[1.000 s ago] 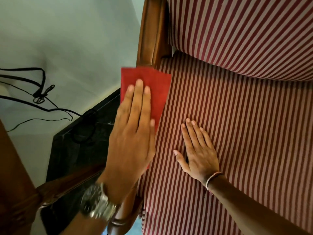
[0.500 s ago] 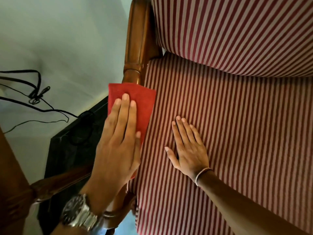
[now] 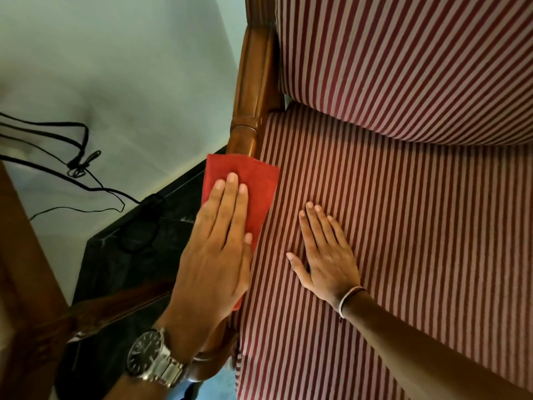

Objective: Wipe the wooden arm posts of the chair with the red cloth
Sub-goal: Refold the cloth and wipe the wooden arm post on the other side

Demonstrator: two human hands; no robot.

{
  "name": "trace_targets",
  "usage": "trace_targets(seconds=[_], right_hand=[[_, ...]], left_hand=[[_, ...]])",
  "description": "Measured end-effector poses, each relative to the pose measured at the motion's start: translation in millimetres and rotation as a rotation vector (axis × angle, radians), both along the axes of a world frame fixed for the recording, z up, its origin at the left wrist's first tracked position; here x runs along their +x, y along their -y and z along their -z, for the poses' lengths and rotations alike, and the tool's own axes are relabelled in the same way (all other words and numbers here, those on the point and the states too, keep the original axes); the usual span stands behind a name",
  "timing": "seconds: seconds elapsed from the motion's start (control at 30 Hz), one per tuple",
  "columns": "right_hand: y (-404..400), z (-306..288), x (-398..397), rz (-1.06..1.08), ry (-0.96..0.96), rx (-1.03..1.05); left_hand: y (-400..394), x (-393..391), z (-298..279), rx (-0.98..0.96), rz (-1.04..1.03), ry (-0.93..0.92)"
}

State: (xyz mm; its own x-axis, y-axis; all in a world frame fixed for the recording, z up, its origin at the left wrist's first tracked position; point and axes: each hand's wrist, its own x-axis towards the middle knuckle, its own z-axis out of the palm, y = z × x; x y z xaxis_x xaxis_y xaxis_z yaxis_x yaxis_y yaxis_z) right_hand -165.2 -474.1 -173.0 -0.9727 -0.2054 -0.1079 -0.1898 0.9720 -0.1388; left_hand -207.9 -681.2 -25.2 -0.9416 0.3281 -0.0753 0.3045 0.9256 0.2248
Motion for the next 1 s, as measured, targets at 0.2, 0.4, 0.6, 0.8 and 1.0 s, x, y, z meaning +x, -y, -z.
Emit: trace_targets(seconds=[0.2, 0.4, 0.6, 0.8, 1.0], right_hand=[[25, -53, -13, 0.319, 0.185, -0.677], [51, -123, -66, 0.583, 0.505, -1.586], [52, -142, -75, 0.512, 0.492, -1.571], [22, -155, -60, 0.565, 0.524, -1.686], [-55, -174, -50, 0.632, 0.525, -1.887]], left_hand=[[13, 16, -11, 0.398, -0.213, 0.129], [21, 56, -13, 0.384, -0.57, 0.187], [7, 59, -22, 0.344, -0.635, 0.054], [-23, 65, -41, 0.372, -0.633, -0.001], [-109, 83, -65, 0.65, -0.678, 0.183]])
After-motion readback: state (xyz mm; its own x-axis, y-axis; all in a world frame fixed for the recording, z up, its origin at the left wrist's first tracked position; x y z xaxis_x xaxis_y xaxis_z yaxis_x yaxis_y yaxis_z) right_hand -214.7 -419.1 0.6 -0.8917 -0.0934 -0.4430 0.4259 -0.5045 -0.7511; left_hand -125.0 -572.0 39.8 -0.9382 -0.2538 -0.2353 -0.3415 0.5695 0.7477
